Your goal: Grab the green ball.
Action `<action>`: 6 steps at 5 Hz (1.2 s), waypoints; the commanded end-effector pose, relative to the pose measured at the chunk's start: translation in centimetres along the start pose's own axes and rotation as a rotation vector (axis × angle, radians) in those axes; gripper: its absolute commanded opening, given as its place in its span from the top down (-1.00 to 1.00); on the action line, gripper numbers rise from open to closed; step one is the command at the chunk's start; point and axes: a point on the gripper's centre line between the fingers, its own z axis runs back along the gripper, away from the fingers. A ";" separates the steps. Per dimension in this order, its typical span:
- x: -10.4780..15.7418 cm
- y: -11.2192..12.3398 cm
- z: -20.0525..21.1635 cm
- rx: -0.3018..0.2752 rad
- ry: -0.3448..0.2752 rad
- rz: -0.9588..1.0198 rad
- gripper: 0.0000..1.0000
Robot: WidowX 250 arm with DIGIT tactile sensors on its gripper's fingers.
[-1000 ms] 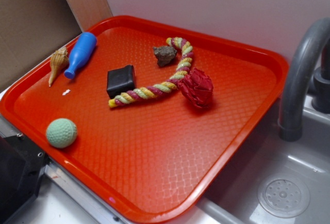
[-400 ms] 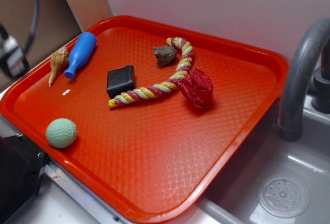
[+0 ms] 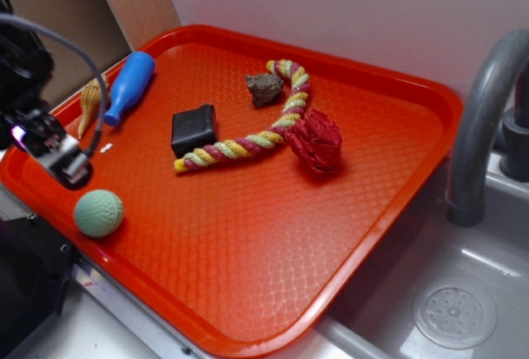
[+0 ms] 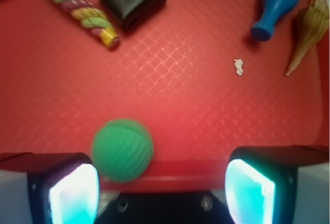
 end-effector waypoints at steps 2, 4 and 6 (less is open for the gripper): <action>-1.1 -4.9 -4.9 0.047 -0.011 -0.062 1.00; 1.3 -3.0 -7.3 0.144 -0.003 0.001 1.00; 4.6 -0.9 1.3 -0.061 -0.035 0.113 1.00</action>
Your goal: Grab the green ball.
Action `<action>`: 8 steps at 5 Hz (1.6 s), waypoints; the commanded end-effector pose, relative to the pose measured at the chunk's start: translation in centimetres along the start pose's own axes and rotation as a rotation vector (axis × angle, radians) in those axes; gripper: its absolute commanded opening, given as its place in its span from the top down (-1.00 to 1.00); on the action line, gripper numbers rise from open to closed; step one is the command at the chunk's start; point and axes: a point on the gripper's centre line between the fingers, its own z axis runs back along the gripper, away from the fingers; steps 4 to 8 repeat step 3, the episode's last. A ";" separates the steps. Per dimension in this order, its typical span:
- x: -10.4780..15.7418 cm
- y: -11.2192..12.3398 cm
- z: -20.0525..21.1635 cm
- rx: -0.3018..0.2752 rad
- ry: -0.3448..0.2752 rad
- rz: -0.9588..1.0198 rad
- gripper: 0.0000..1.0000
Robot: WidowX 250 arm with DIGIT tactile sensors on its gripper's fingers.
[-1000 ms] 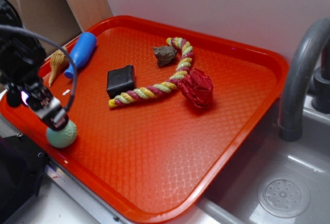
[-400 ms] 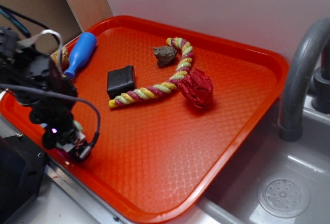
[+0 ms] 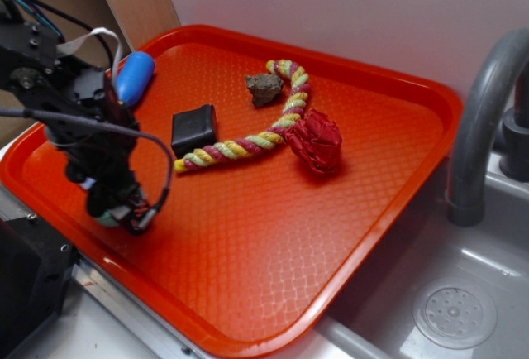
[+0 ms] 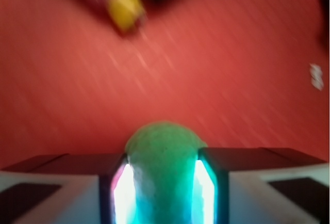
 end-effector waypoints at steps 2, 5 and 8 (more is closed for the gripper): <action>4.2 8.1 13.4 -0.329 -0.111 0.309 1.00; 4.6 9.0 18.4 -0.280 -0.105 0.307 1.00; 4.6 9.0 18.4 -0.280 -0.105 0.307 1.00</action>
